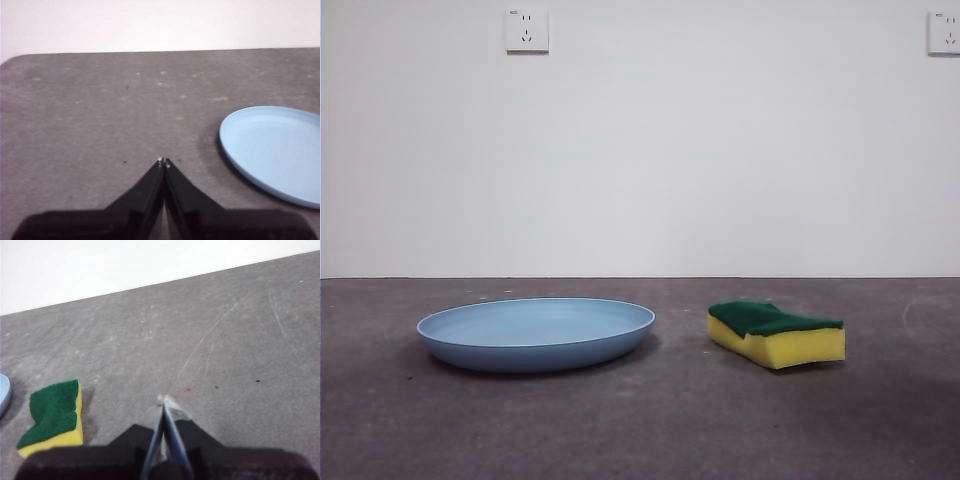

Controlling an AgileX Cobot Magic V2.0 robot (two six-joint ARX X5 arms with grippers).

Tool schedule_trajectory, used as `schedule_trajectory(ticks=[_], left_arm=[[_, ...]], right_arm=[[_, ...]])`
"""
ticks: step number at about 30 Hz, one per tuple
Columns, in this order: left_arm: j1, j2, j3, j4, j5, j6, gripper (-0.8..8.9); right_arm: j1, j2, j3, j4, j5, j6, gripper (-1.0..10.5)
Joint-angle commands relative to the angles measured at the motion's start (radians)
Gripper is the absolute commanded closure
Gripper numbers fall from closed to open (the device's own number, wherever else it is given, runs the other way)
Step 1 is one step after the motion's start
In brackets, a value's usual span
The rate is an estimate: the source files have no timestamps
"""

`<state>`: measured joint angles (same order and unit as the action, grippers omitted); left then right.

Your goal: Pick up the plate,pick up the cloth,clean the plate with the cloth

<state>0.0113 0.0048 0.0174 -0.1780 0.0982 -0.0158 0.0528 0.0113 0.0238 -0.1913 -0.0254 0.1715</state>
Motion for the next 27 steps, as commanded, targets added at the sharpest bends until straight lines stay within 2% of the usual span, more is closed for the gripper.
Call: schedule_trajectory(ticks=[1,8,11,15,18,23,27], left_arm=[[0.003,-0.003,-0.014,0.011,0.016,-0.05,8.17],[0.003,0.001,0.05,0.012,0.016,-0.203,8.21],[0.003,0.021,0.095,0.012,0.045,-0.256,8.21],[0.003,0.085,0.166,0.005,0.094,-0.276,8.21],[0.003,0.158,0.226,0.0,0.127,-0.276,8.21],[0.003,0.324,0.348,-0.034,0.172,-0.264,8.21],[0.003,0.476,0.452,-0.087,0.247,-0.188,8.21]], right_arm=[[0.001,0.002,-0.003,0.003,-0.002,0.047,9.5],[0.0,0.057,0.084,0.003,-0.017,0.225,9.6],[0.0,0.139,0.155,0.002,-0.058,0.232,9.6],[0.0,0.279,0.265,-0.005,-0.114,0.231,9.6],[0.0,0.405,0.363,-0.02,-0.169,0.207,9.6],[0.0,0.62,0.542,-0.09,-0.24,0.095,9.6],[0.0,0.78,0.687,-0.209,-0.271,0.012,9.5]])
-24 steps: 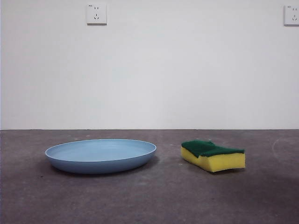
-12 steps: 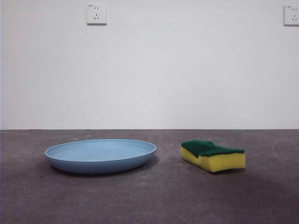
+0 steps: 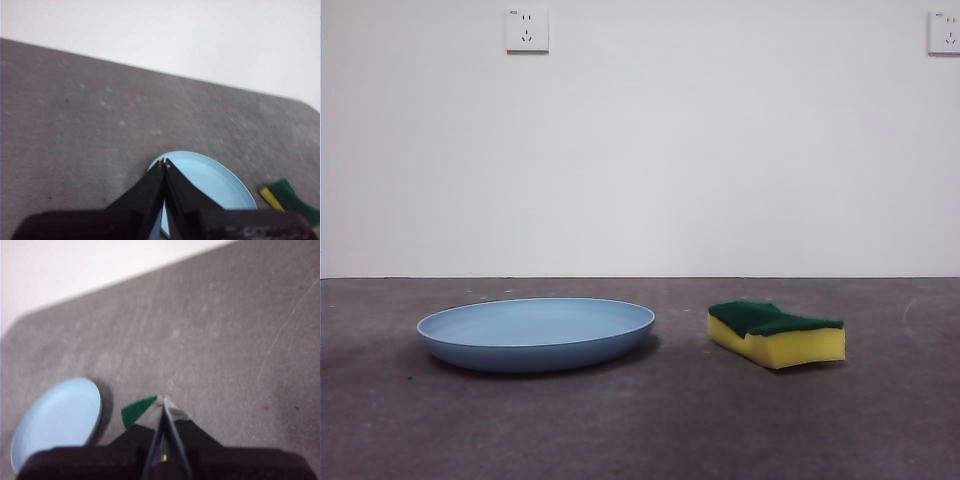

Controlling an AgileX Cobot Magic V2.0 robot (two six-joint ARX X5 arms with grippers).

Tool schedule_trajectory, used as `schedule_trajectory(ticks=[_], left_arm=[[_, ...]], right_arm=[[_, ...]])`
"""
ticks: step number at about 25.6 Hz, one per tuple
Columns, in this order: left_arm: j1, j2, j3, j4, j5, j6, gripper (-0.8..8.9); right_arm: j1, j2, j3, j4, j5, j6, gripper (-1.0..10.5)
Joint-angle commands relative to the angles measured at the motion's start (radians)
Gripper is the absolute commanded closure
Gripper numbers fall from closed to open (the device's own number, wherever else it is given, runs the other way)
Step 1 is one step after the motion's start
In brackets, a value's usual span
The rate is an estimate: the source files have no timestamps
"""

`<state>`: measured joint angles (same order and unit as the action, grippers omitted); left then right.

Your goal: Pick up the plate,pick up the cloth,clean the plate with the cloth

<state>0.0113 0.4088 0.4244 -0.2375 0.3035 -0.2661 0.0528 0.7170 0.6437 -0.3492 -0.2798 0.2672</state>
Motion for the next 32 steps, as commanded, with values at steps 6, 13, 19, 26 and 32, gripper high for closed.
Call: schedule_trajectory(ticks=[6,13,19,26,32], left_arm=[[0.003,0.314,0.21,-0.185,0.147,0.142,8.21],[0.002,0.531,0.335,-0.324,0.204,0.163,8.16],[0.002,0.578,0.335,-0.272,0.195,0.152,4.56],[-0.014,0.774,0.34,-0.122,0.194,0.057,4.68],[-0.082,1.049,0.454,-0.123,0.107,0.061,4.68]], right_arm=[[0.001,0.285,0.259,-0.282,-0.133,-0.21,9.5],[0.001,0.414,0.329,-0.405,-0.166,-0.273,8.9],[0.001,0.416,0.329,-0.406,-0.164,-0.264,6.0],[0.002,0.416,0.329,-0.406,-0.166,-0.257,6.0],[0.003,0.416,0.329,-0.406,-0.166,-0.237,6.0]])
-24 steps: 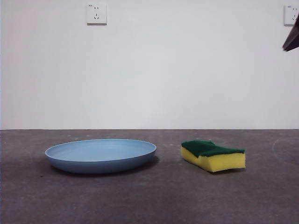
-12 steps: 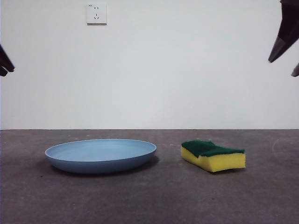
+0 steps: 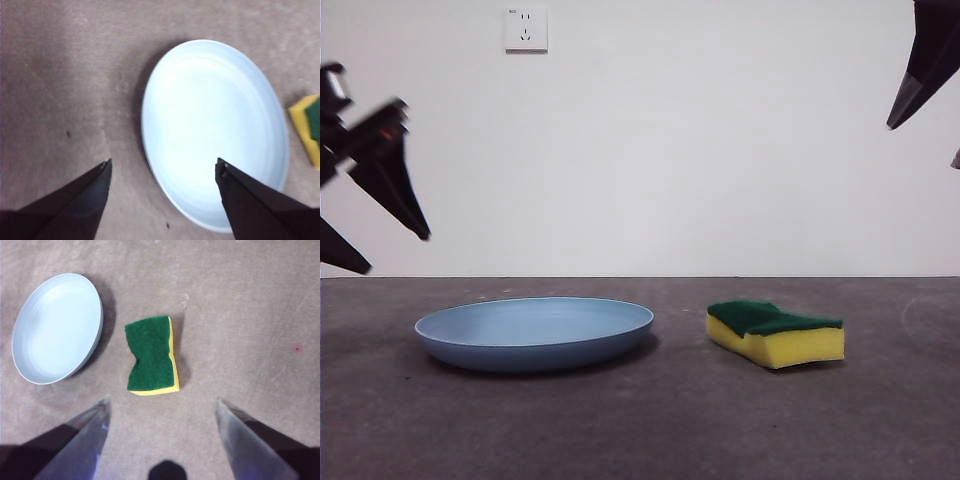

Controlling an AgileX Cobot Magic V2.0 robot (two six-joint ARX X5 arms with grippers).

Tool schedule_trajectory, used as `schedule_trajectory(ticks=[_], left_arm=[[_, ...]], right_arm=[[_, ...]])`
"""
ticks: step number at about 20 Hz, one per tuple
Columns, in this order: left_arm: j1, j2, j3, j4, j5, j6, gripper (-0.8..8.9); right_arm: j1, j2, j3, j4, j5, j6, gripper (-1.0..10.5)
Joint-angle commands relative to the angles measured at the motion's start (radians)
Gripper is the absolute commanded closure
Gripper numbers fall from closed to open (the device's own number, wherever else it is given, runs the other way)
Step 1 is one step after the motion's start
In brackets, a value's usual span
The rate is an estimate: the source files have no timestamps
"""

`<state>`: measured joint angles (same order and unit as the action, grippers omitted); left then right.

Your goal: Pick up the plate,pick up the cloth,clean the plate with the cloth

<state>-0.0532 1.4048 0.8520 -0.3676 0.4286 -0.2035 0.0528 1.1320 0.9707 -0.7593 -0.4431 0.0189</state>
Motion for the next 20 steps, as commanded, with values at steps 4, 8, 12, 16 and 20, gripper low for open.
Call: schedule_trajectory(ticks=[4,8,12,16,20], left_arm=[[-0.068,0.209,0.122,-0.007,-0.087,-0.002,4.68],[-0.107,0.311,0.159,0.007,-0.121,-0.003,4.69],[-0.128,0.375,0.159,0.016,-0.14,-0.003,4.72],[-0.137,0.378,0.159,0.032,-0.149,0.033,8.25],[-0.137,0.378,0.159,0.038,-0.165,0.068,8.21]], right_arm=[[0.003,0.001,0.002,0.004,-0.003,0.011,6.0],[0.003,0.001,0.002,0.004,-0.003,0.011,6.0],[0.003,0.001,0.002,0.004,-0.003,0.01,6.0],[0.003,0.001,0.002,0.004,-0.003,0.01,6.0],[0.003,0.001,0.002,0.005,-0.003,0.01,6.0]])
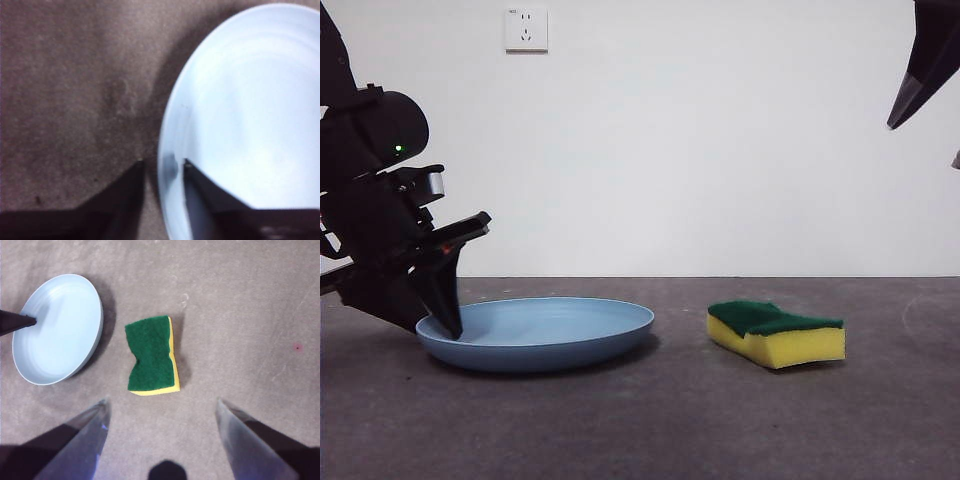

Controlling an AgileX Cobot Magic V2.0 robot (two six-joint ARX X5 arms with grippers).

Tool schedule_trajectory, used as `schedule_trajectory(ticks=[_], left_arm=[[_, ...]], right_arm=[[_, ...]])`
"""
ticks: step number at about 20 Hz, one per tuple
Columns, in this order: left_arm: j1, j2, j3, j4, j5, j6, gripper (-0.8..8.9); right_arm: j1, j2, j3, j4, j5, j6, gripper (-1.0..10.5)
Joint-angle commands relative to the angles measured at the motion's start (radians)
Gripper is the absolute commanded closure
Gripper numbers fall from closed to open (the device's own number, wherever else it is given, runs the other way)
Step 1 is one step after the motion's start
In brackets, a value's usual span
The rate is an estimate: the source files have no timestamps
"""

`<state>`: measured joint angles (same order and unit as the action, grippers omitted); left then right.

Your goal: Pick up the plate,pick up the cloth,clean the plate with the cloth

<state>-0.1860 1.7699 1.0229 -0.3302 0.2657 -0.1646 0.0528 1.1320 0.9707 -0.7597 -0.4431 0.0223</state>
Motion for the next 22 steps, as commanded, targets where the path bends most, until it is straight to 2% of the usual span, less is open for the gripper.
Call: schedule_trajectory(ticks=[1,7,11,14,16,22], left_arm=[[-0.004,0.013,-0.007,-0.002,-0.002,0.032,8.21],[-0.005,-0.102,0.082,-0.095,0.0,0.063,8.21],[-0.004,-0.229,0.169,-0.241,-0.003,0.126,8.21],[-0.005,-0.329,0.197,-0.321,-0.002,0.137,8.21],[-0.005,-0.382,0.197,-0.369,-0.002,0.139,8.21],[-0.005,-0.421,0.197,-0.491,-0.003,0.171,8.21]], right_arm=[[0.003,0.001,0.002,0.006,-0.003,0.006,6.0],[0.093,0.039,0.037,0.026,0.019,0.004,6.0],[0.224,0.158,0.119,0.026,0.187,-0.024,6.1],[0.317,0.291,0.192,0.032,0.323,-0.083,6.4],[0.358,0.372,0.225,0.042,0.374,-0.126,6.7],[0.399,0.569,0.234,0.116,0.372,-0.129,6.7]])
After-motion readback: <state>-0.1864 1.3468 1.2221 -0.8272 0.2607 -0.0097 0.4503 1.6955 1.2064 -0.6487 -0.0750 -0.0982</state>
